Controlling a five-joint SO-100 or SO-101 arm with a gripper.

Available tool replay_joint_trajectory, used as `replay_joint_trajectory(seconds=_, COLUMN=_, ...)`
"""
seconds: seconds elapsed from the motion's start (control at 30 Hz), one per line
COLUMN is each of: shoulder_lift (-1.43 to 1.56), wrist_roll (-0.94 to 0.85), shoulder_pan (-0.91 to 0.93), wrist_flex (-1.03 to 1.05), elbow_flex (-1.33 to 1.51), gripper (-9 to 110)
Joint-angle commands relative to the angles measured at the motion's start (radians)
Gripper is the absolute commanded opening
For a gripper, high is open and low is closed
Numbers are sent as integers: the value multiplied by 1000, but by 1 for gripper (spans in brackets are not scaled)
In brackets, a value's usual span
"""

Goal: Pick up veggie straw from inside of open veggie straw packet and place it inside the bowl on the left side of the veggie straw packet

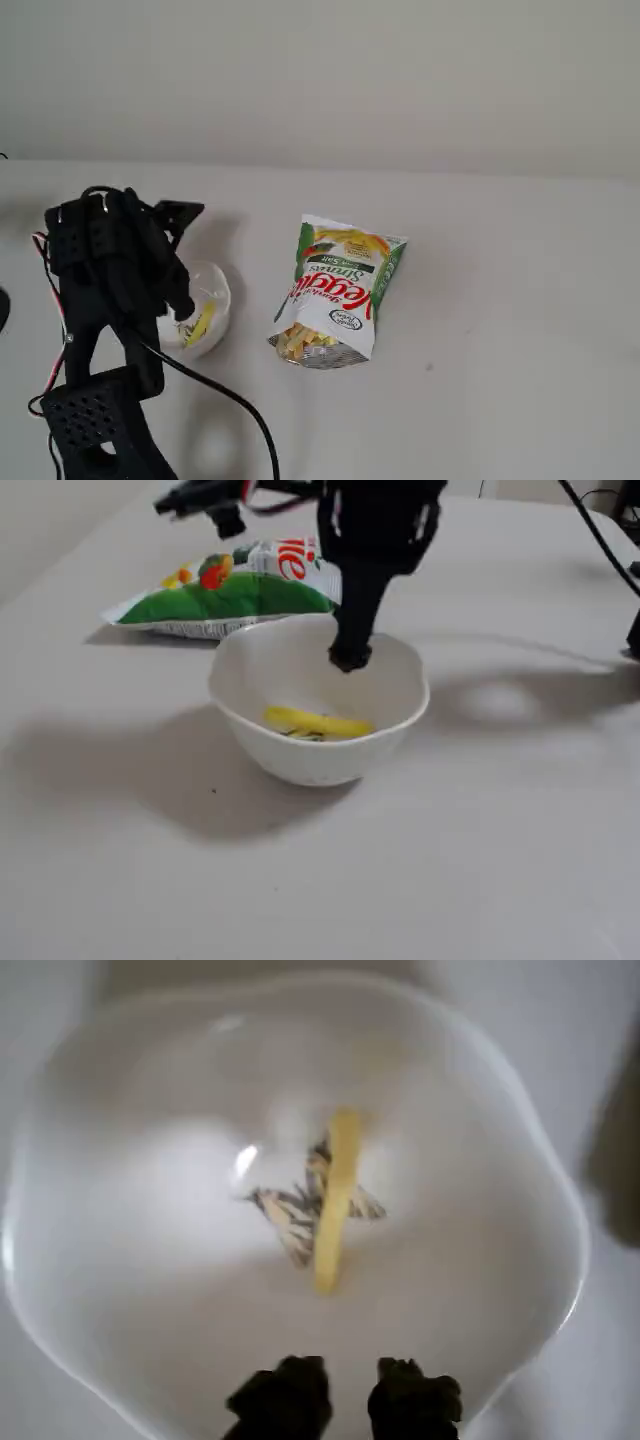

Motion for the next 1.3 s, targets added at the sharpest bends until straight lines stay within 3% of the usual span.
replay_joint_trajectory(seconds=0.0, shoulder_lift=209, wrist_roll=20, shoulder_pan=-17, wrist_flex=38, elbow_flex=104, gripper=0)
replay_joint_trajectory(seconds=0.3, shoulder_lift=673, wrist_roll=12, shoulder_pan=5, wrist_flex=37, elbow_flex=534, gripper=0)
replay_joint_trajectory(seconds=0.63, shoulder_lift=1295, wrist_roll=5, shoulder_pan=167, wrist_flex=-48, elbow_flex=1100, gripper=0)
replay_joint_trajectory(seconds=0.97, shoulder_lift=1944, wrist_roll=265, shoulder_pan=285, wrist_flex=-242, elbow_flex=1572, gripper=0)
replay_joint_trajectory(seconds=1.27, shoulder_lift=2326, wrist_roll=554, shoulder_pan=333, wrist_flex=-443, elbow_flex=2036, gripper=0)
